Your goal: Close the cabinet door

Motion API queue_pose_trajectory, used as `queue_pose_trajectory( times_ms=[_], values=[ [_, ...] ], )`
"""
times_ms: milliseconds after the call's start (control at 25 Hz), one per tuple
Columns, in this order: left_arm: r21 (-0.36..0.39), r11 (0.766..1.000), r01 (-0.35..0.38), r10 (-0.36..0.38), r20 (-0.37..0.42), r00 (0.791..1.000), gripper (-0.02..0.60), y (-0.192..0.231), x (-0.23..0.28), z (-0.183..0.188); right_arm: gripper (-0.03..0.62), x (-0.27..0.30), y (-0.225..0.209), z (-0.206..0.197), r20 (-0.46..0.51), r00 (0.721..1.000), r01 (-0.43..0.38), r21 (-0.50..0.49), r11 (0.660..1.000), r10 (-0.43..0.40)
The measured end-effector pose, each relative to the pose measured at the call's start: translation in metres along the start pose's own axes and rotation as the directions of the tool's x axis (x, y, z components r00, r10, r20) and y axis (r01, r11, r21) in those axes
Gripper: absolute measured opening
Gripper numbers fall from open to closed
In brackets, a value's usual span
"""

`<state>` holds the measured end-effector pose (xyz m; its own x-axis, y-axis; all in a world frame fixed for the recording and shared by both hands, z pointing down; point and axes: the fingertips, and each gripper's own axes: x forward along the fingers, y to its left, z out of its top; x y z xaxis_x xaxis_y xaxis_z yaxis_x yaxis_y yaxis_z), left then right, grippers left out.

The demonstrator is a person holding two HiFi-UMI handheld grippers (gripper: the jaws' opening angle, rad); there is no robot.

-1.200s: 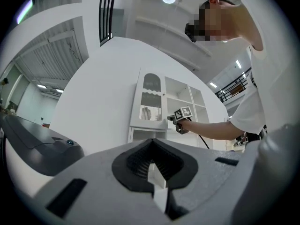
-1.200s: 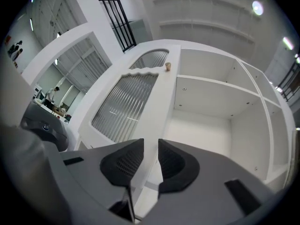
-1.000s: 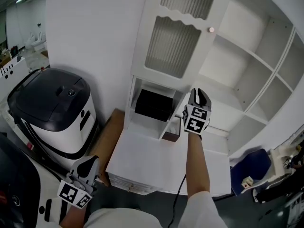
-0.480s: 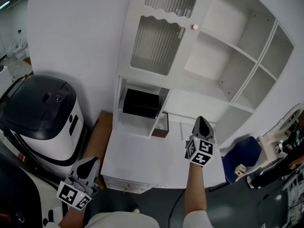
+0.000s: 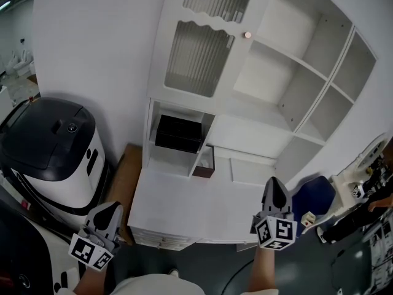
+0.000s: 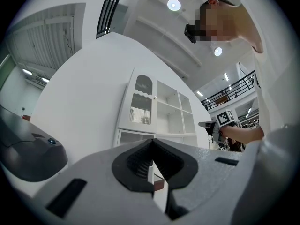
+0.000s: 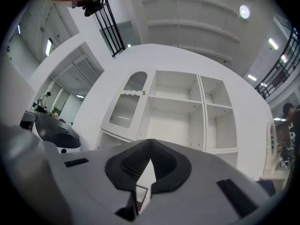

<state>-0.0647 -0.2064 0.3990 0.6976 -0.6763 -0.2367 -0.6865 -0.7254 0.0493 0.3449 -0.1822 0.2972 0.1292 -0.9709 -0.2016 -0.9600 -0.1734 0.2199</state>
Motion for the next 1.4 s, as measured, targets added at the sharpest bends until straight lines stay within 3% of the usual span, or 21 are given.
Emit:
queue_pose_trajectory(
  times_ms=[360,760,1120,1400],
  values=[
    [0.034,0.997,-0.063,0.062,0.011,0.998,0.003,0.004,-0.009,0.013,0.0,-0.051,0.015,0.003,-0.01,0.996,-0.091,0.041,0.995,0.092],
    [0.036,0.992,-0.125,0.124,0.03,0.992,0.003,0.004,-0.019,0.02,0.0,-0.088,0.007,-0.027,-0.077,0.996,-0.041,0.093,0.995,0.048],
    [0.085,0.99,-0.116,0.113,0.044,0.993,0.003,-0.009,-0.014,0.043,0.0,-0.107,0.009,-0.039,-0.101,0.995,0.014,0.122,0.992,-0.001],
    [0.069,0.995,-0.078,0.076,0.025,0.997,0.003,-0.012,0.003,0.021,0.0,-0.094,0.036,-0.045,-0.121,0.988,-0.08,0.141,0.987,0.098]
  ],
)
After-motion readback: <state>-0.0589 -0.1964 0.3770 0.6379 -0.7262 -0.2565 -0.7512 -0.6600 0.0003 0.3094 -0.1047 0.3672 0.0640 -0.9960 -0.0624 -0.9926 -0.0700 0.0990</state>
